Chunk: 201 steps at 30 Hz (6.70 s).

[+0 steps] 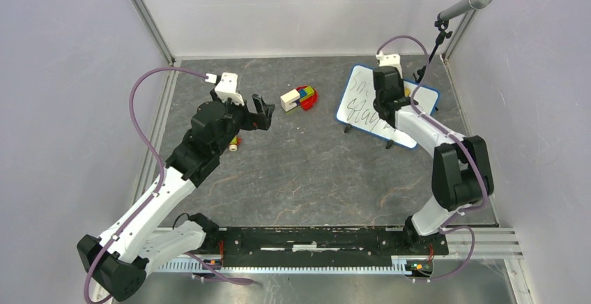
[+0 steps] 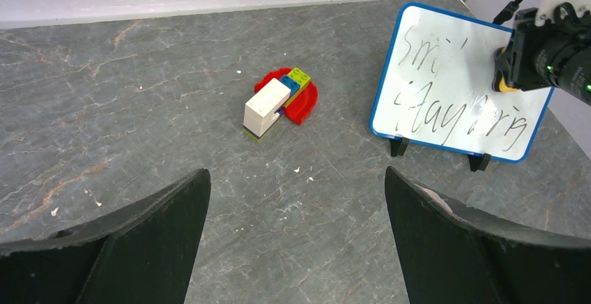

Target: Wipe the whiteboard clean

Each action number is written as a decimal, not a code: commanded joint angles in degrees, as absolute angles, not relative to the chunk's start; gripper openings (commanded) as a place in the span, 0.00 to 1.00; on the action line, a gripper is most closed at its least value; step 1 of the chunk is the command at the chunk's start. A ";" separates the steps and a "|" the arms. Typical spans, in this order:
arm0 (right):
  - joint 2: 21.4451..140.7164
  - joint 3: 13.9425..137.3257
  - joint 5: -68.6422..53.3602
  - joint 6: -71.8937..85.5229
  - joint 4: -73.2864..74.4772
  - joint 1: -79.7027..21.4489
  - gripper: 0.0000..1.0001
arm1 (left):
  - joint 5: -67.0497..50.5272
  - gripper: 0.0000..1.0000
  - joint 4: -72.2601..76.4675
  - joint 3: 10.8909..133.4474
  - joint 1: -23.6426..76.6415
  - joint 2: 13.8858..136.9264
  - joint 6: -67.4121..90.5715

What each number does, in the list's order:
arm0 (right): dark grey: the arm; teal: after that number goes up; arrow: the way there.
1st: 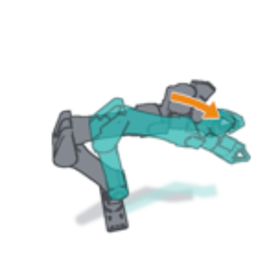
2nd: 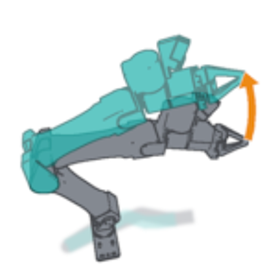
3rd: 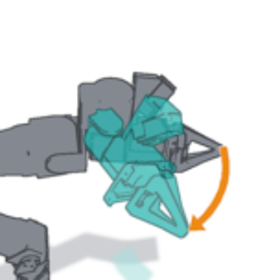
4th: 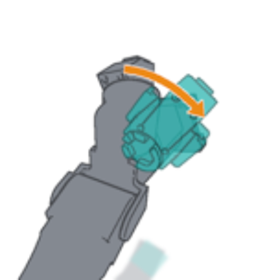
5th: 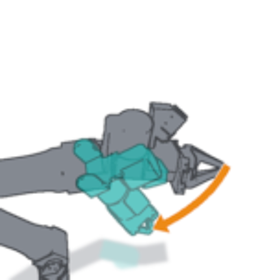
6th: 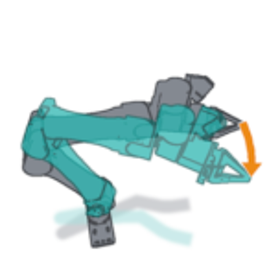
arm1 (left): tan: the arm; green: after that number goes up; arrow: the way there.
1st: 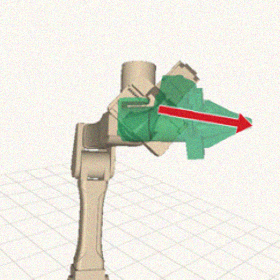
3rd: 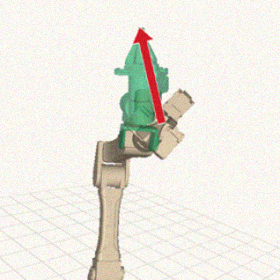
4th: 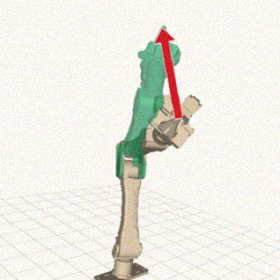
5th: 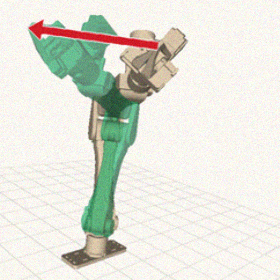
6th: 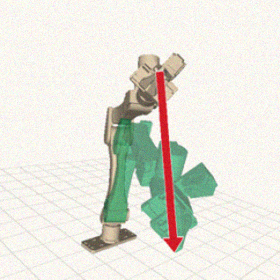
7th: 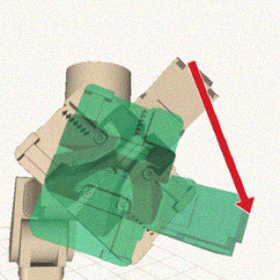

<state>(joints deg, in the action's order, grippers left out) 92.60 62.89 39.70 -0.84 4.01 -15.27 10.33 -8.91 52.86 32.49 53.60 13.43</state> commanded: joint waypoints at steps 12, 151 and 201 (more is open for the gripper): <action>107.46 84.01 36.64 -1.65 6.61 -24.22 0.26 | 11.12 1.00 -7.56 53.96 32.52 52.99 11.69; 109.83 85.47 34.88 -6.52 8.70 -19.80 0.42 | 11.52 1.00 -8.31 54.49 32.78 54.45 11.54; 116.36 90.72 30.76 -4.85 10.53 -21.44 0.32 | 11.62 1.00 -8.56 54.67 32.83 54.14 11.17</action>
